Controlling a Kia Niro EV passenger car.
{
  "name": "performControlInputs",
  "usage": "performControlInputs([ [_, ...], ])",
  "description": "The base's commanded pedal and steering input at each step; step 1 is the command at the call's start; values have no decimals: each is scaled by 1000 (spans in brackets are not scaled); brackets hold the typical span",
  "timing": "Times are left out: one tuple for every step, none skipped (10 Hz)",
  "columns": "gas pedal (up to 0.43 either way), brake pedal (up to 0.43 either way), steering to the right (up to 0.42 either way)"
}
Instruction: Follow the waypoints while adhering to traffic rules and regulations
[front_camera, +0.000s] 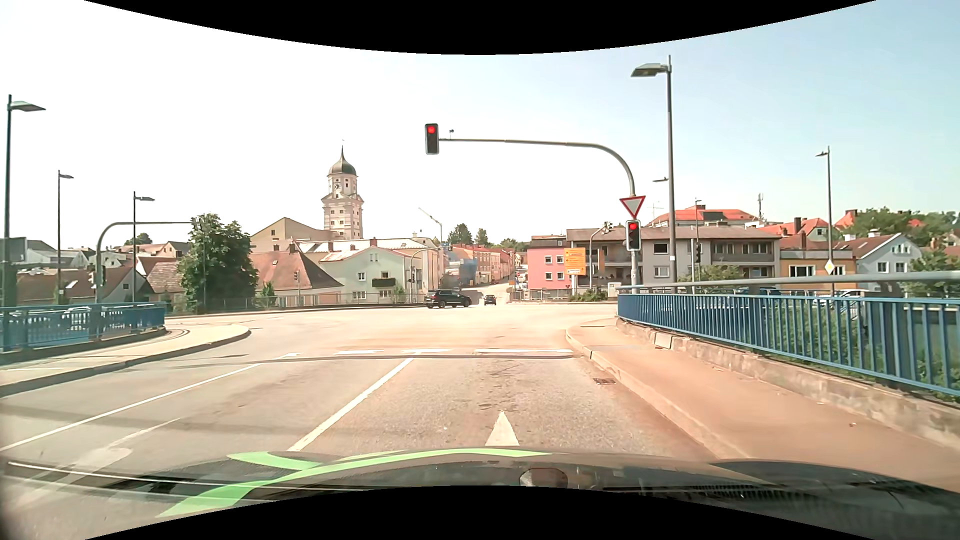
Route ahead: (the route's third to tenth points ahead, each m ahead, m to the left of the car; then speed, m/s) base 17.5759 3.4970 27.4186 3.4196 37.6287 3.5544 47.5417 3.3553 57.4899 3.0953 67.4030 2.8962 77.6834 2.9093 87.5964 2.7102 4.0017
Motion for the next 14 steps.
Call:
performControlInputs([
  [0,128,-8],
  [0,128,-8],
  [0,128,-8],
  [0,146,-9],
  [0,152,-9],
  [0,146,-9],
  [0,146,-10],
  [0,140,-13],
  [0,140,-15],
  [0,146,-15],
  [0,152,-13],
  [0,152,-12],
  [0,152,-12],
  [0,159,-12],
])
